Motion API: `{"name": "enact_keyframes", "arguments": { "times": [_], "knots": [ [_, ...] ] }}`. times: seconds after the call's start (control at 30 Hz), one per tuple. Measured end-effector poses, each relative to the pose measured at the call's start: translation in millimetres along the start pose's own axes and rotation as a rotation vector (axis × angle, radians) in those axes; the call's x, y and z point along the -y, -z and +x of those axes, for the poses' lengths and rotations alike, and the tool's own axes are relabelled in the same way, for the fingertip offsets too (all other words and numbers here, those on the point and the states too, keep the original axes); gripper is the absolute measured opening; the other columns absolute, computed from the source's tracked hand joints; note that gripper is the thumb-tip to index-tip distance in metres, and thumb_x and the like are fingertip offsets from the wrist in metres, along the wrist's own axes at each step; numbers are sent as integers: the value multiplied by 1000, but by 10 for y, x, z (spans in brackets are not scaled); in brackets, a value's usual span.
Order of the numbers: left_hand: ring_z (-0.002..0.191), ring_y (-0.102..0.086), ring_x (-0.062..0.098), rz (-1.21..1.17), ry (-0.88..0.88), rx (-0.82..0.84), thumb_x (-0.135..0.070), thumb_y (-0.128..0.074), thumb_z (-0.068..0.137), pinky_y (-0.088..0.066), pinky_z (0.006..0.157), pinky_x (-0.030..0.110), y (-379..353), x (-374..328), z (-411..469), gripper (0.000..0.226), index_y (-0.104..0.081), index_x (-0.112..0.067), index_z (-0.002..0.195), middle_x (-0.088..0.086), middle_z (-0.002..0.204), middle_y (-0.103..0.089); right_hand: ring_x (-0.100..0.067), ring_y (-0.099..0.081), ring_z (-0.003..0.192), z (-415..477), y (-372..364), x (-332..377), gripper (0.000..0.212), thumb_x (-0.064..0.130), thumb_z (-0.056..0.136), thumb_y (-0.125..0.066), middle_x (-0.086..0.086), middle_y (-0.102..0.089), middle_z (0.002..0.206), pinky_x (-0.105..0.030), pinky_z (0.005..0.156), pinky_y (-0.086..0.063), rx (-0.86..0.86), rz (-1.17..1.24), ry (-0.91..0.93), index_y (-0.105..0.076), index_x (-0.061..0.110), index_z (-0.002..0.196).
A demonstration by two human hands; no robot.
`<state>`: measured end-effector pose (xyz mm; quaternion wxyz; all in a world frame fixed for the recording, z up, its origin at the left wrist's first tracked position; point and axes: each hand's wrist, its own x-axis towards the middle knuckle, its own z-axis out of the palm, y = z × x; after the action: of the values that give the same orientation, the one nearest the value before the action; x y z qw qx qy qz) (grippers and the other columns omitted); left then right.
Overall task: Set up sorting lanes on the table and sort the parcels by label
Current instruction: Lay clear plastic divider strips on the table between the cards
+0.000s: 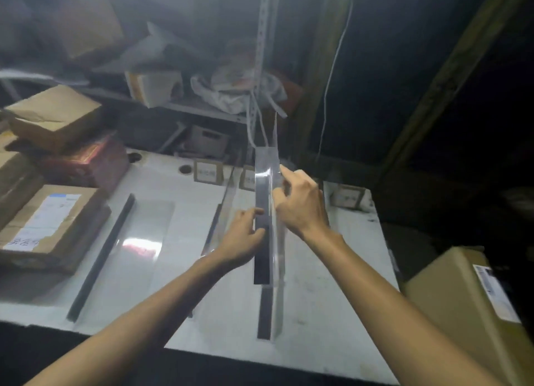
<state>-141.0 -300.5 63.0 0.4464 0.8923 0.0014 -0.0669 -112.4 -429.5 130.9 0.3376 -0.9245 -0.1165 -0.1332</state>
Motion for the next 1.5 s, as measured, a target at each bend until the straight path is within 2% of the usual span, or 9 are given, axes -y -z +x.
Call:
{"name": "enact_keyframes", "arguments": {
  "times": [0.13,0.27,0.53,0.63,0.87,0.97,1.1,1.37,1.5],
  "knots": [
    [109,-52,14,20,-25,93,-23,-46,97,-46,98,31,-626,-462,184,46,-36,-20,141,2,143,-32,-17,-60,100,7,384,-644,42,21,99,-55,-4,-62,117,-35,85,-58,-31,0,-83,-56,15,140],
    [123,-49,24,47,7,208,-21,-47,95,-41,109,43,-1123,-666,302,51,-32,-18,144,8,150,-26,-11,-53,94,-92,565,-1140,42,15,99,-57,0,-56,116,-19,72,-49,8,-11,-152,-51,15,140],
    [113,-54,32,136,172,486,-13,-42,95,-44,101,38,-1883,-349,391,49,-27,-10,141,12,140,-25,-29,-59,117,-513,250,-1774,51,16,100,-55,-9,-44,146,-37,92,-55,255,-107,-327,-35,13,147],
    [112,-55,32,164,190,536,-11,-39,93,-44,101,39,-2032,-166,389,45,-30,-9,138,12,140,-26,-31,-58,120,-672,107,-1902,54,17,101,-53,-10,-40,151,-36,94,-51,329,-148,-374,-29,12,150],
    [122,-50,34,207,180,561,-19,-43,96,-41,102,37,-2170,-20,417,43,-36,-13,138,14,145,-27,-25,-67,96,-822,12,-2061,55,17,101,-53,-14,-61,127,-32,80,-59,367,-152,-472,-25,16,148],
    [122,-44,34,277,156,557,-21,-44,93,-39,104,42,-2176,-4,407,44,-37,-13,136,15,140,-40,-20,-65,86,-788,59,-2072,53,16,101,-53,-12,-63,118,-27,72,-56,386,-163,-442,-26,16,147],
    [112,-47,33,292,153,562,-28,-40,85,-42,100,50,-2164,7,422,50,-39,-17,134,14,127,-53,-21,-67,82,-829,45,-2058,52,17,100,-54,-10,-65,112,-29,74,-61,412,-179,-431,-27,18,144],
    [129,-37,30,309,130,552,-20,-43,93,-35,107,42,-2184,92,330,45,-43,-15,138,10,144,-42,-9,-49,62,-893,134,-2088,48,17,102,-47,-5,-56,96,-15,49,-33,458,-169,-474,-26,15,145],
    [130,-35,30,322,116,559,-20,-43,94,-34,107,42,-2184,75,292,47,-40,-14,140,11,146,-40,-16,-53,75,-916,184,-2058,50,21,102,-48,-7,-57,103,-22,57,-37,472,-176,-481,-25,14,147]
  ]
}}
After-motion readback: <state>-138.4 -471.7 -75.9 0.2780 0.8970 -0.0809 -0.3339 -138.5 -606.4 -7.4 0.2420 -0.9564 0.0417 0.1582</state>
